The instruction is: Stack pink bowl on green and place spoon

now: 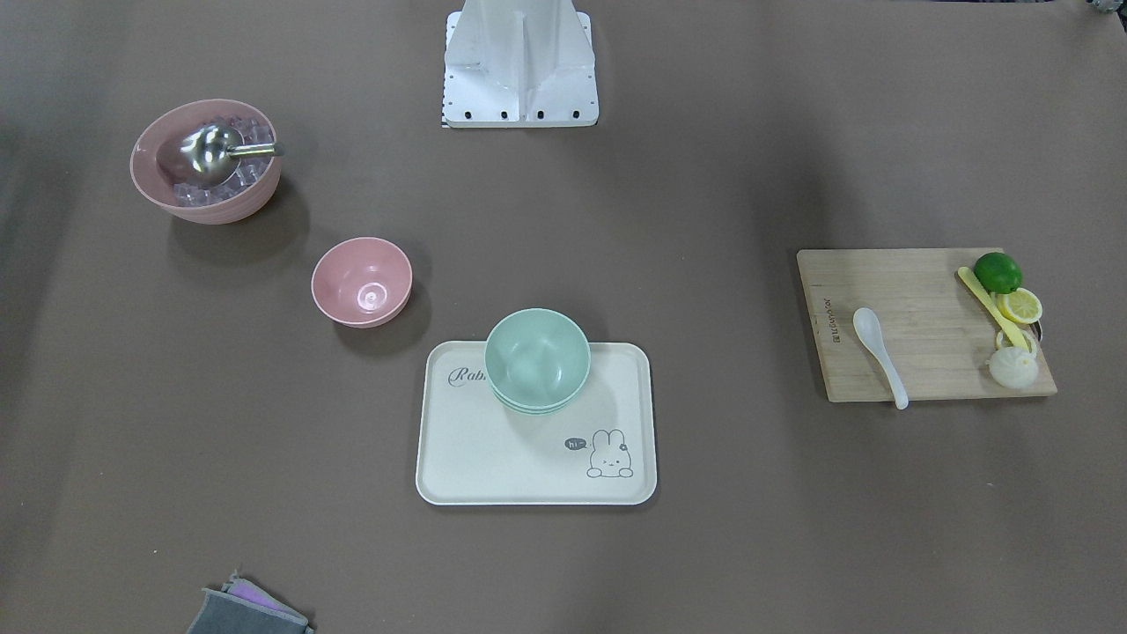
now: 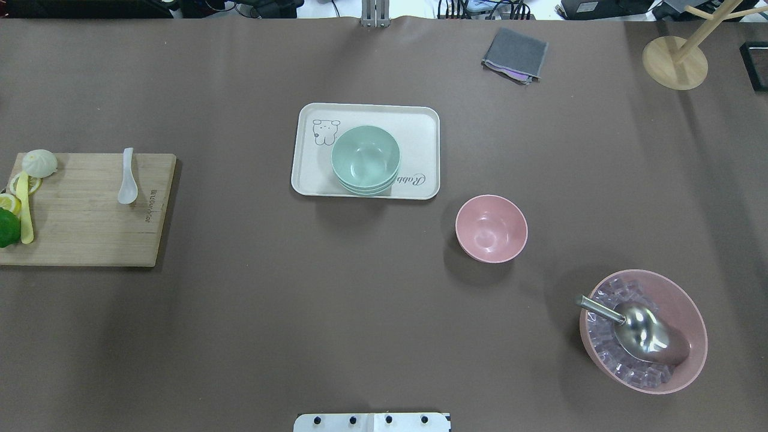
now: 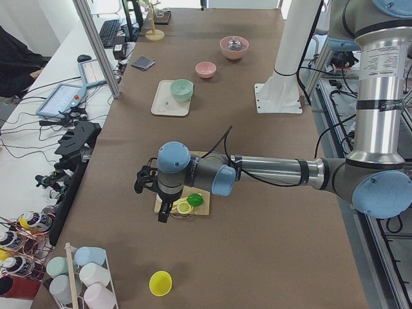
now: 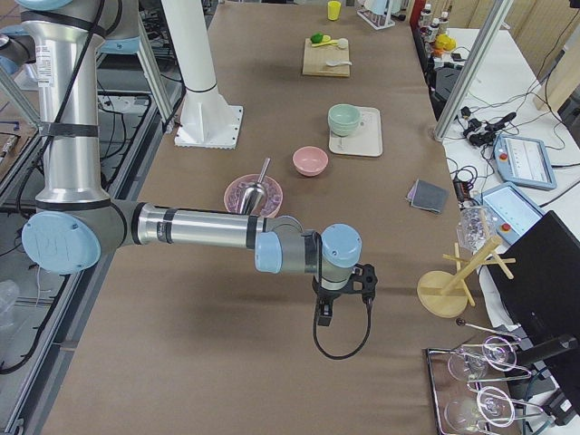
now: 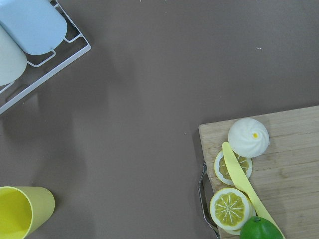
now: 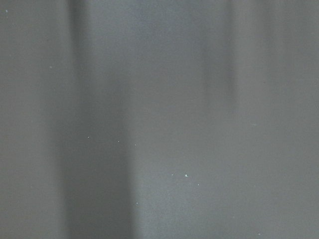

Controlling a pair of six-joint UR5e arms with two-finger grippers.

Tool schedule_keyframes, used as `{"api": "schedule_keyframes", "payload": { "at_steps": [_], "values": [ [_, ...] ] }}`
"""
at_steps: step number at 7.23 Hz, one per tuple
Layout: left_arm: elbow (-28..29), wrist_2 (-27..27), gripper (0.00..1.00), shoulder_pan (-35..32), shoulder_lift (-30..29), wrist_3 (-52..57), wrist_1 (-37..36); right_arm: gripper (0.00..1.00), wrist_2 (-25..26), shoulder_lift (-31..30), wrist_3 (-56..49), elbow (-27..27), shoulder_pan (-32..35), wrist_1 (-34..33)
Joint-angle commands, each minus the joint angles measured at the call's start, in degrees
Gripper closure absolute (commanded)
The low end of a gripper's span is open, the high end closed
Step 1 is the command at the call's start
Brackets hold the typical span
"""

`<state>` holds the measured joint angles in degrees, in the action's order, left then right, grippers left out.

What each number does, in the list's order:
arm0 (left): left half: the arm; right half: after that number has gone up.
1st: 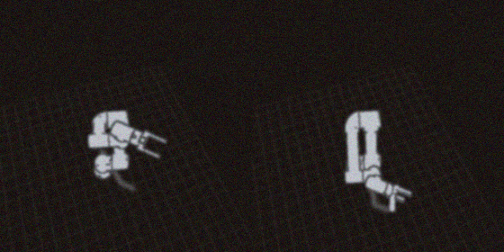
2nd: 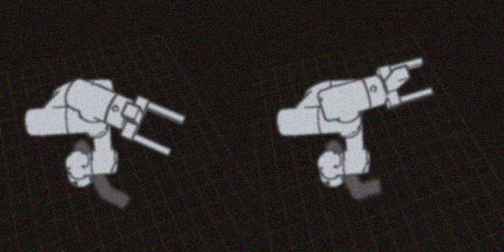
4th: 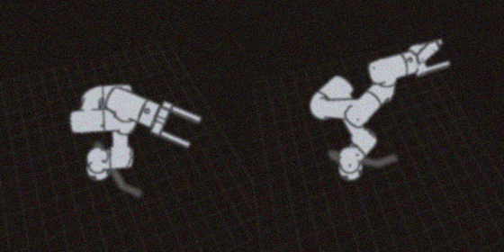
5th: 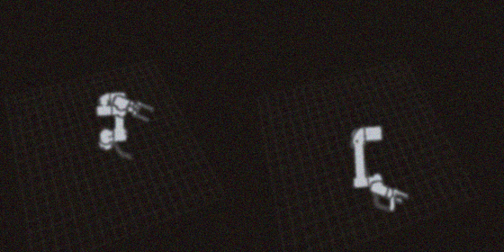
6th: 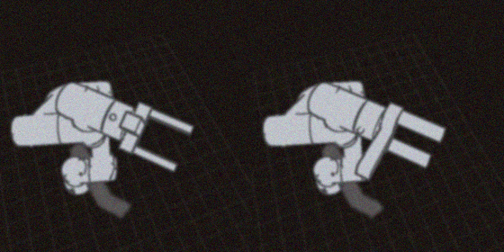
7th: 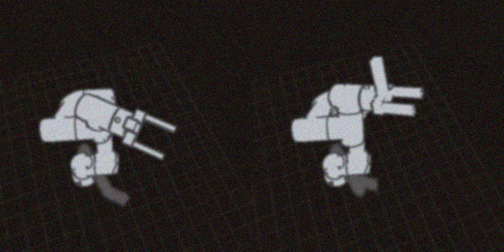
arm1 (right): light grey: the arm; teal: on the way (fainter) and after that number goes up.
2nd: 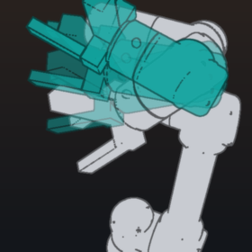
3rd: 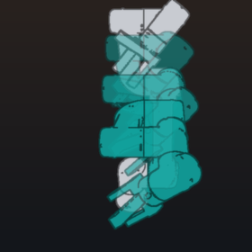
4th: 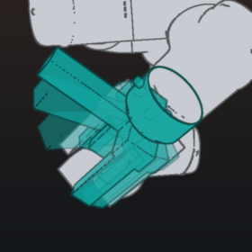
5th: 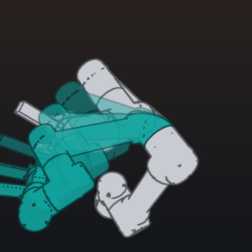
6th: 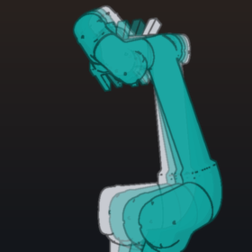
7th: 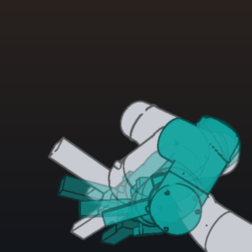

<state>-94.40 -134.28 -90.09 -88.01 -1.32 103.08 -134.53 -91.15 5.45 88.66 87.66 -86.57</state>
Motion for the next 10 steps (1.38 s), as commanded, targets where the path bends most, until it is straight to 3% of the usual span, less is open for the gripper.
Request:
{"api": "schedule_keyframes", "payload": {
  "at_steps": [1,10],
  "values": [
    [0.0,-0.2,0.02,0.0,-0.1,-0.1,0.0,0.0,0.1,0.0,0.0,0.0,0.0,0.0],
    [0.2,-0.4,0.02,0.1,0.3,-0.1,0.3,0.0,0.0,-0.1,-0.1,-0.1,0.0,0.0]
  ]
}}
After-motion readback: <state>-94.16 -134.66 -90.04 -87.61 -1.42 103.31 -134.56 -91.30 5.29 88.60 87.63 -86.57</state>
